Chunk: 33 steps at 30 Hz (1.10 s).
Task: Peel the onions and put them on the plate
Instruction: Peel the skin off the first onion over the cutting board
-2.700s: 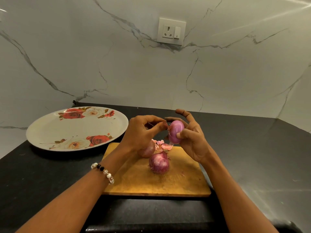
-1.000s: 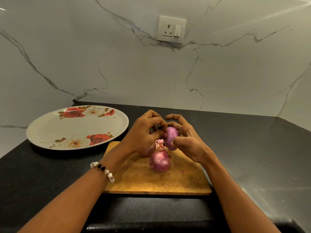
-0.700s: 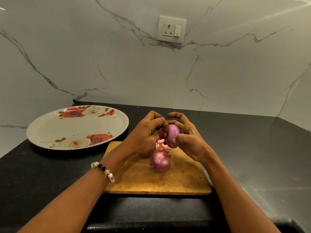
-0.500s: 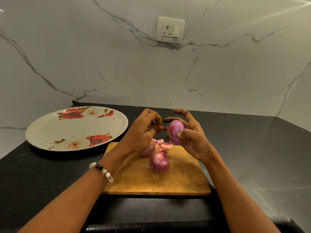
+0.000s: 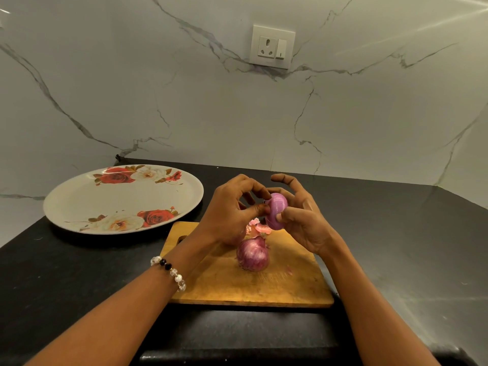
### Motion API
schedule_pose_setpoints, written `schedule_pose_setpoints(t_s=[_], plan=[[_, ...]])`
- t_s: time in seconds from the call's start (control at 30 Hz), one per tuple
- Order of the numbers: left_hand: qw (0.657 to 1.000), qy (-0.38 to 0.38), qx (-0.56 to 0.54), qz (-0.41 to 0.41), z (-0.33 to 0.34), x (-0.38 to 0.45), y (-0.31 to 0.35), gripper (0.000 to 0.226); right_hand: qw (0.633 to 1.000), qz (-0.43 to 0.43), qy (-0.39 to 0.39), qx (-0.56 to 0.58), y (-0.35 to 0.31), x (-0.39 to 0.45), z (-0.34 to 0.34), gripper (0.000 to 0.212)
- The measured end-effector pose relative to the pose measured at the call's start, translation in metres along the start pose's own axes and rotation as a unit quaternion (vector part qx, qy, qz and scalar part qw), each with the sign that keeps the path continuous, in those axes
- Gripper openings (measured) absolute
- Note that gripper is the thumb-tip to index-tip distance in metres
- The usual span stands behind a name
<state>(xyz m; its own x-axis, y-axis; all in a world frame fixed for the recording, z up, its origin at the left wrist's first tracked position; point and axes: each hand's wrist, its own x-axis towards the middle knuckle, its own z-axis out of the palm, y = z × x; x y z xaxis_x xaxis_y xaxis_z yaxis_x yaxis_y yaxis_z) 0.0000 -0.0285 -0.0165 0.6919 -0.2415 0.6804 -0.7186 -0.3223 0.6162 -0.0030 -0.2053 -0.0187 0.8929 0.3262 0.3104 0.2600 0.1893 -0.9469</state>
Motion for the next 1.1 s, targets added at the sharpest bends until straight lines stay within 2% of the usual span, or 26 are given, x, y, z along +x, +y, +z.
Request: schedule_pose_setpoints(t_s=[0.37, 0.7, 0.87, 0.97, 1.1], plan=[[0.996, 0.028, 0.057, 0.061, 0.0026, -0.0023, -0.0012, 0.013, 0.999, 0.017, 0.008, -0.028, 0.0033, 0.0006, -0.0011, 0.071], [0.995, -0.017, 0.092, 0.046, 0.0028, -0.0016, -0.0044, 0.015, 1.000, 0.012, 0.013, -0.022, 0.0021, 0.0011, 0.0011, 0.074], [0.997, -0.005, 0.076, 0.007, 0.0006, -0.0020, -0.0017, 0.021, 1.000, -0.005, 0.025, -0.014, 0.0014, 0.0008, -0.0013, 0.073], [0.998, 0.019, 0.054, -0.026, -0.0007, -0.0022, 0.0015, 0.019, 0.999, -0.009, 0.030, -0.023, 0.0011, 0.0005, -0.0022, 0.071], [0.998, 0.009, 0.055, -0.014, 0.0003, -0.0030, 0.0023, 0.009, 0.999, -0.007, 0.034, -0.033, 0.0025, 0.0013, -0.0028, 0.071]])
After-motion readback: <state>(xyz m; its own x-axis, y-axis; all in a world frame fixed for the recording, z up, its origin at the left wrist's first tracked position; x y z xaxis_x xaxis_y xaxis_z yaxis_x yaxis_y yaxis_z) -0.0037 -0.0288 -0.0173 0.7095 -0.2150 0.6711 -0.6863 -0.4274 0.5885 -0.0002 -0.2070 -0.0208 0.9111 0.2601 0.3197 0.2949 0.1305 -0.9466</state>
